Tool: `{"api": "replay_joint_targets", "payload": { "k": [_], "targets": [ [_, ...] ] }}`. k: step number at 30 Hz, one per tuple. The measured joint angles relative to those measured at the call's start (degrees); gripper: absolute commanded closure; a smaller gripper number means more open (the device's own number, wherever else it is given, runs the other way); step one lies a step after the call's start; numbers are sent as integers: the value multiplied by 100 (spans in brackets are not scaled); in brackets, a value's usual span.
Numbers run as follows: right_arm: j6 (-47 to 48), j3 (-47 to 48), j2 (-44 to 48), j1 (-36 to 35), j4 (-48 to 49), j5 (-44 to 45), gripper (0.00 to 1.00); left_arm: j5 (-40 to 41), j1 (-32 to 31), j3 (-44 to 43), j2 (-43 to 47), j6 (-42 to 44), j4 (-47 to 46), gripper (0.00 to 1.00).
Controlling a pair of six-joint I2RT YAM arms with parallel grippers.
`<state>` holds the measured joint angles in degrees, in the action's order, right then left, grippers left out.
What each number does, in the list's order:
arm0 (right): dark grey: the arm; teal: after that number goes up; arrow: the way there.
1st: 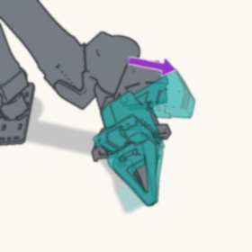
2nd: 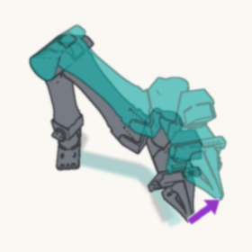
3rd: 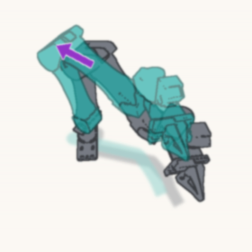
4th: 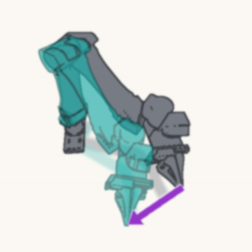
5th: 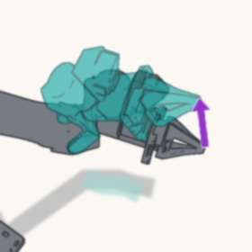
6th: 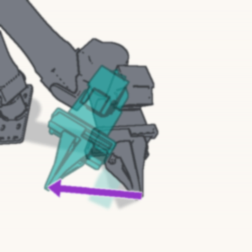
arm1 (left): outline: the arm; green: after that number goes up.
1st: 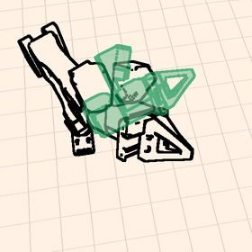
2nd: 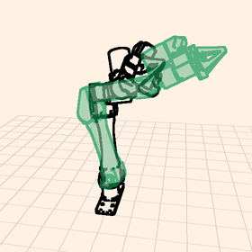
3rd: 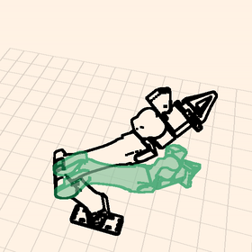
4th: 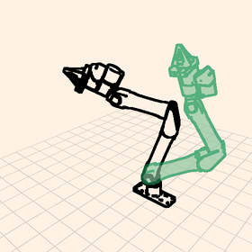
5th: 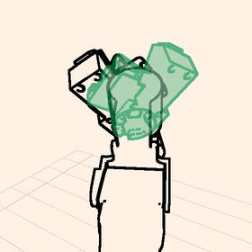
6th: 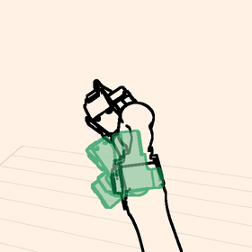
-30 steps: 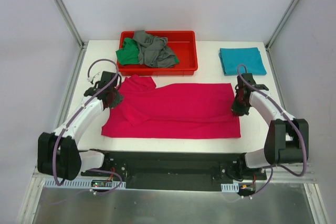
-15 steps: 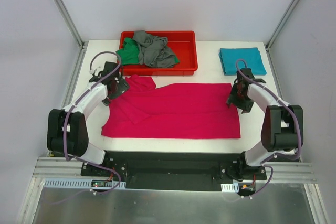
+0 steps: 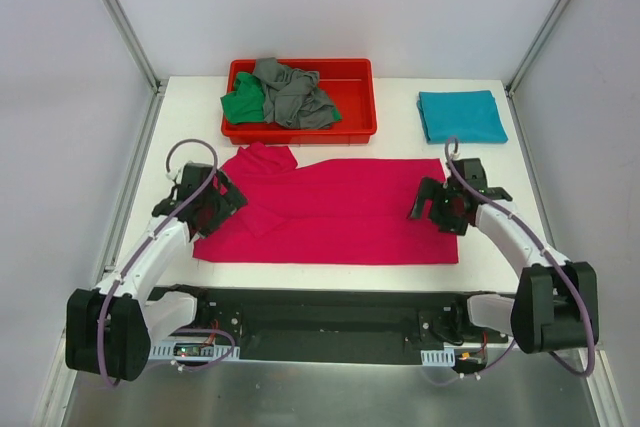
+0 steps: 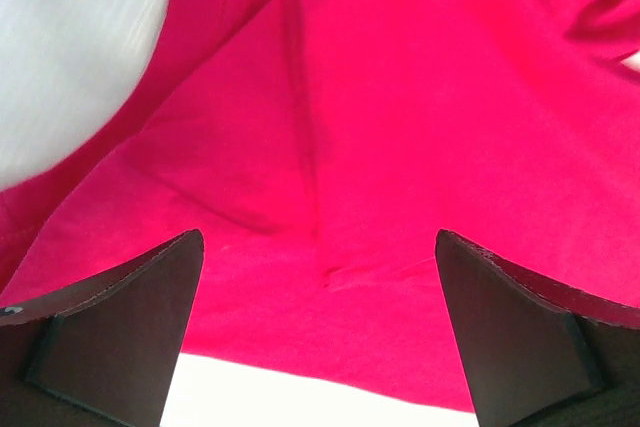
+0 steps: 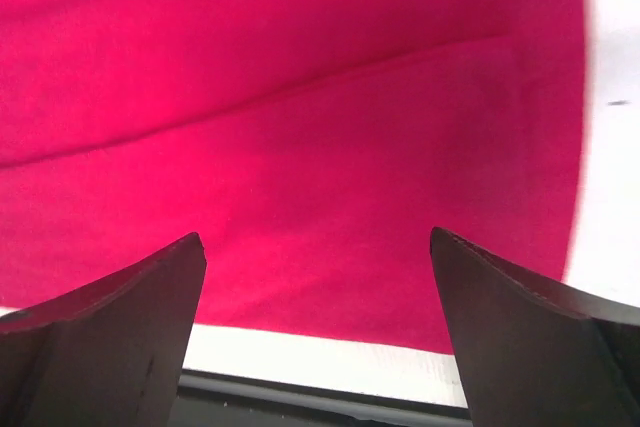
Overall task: Fold and stack the t-shirts
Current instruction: Fold the flattened tshirt in 1/3 of the way
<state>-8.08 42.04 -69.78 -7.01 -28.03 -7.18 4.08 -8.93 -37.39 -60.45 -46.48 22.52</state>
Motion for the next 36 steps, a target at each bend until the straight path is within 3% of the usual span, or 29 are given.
{"api": "replay_joint_targets", "payload": {
  "k": [5, 9, 17, 27, 36],
  "targets": [
    [-107, -337, -389, -118, 286, -365, 4, -310, 2, 782, 33, -70, -203, 1],
    [-267, -540, -369, -116, 422, -354, 4, -437, 4, 907, -103, -76, -361, 1],
    [-501, -1156, 481, -114, 584, -304, 4, -363, 39, 1115, 404, -116, -74, 1],
    [-680, -1672, 1707, -114, -168, -254, 4, -227, 39, 1462, 1611, -337, 968, 1],
    [-588, -1731, 2063, -114, -610, -144, 4, -267, 39, 1537, 2162, -511, 1340, 1]
  ]
}}
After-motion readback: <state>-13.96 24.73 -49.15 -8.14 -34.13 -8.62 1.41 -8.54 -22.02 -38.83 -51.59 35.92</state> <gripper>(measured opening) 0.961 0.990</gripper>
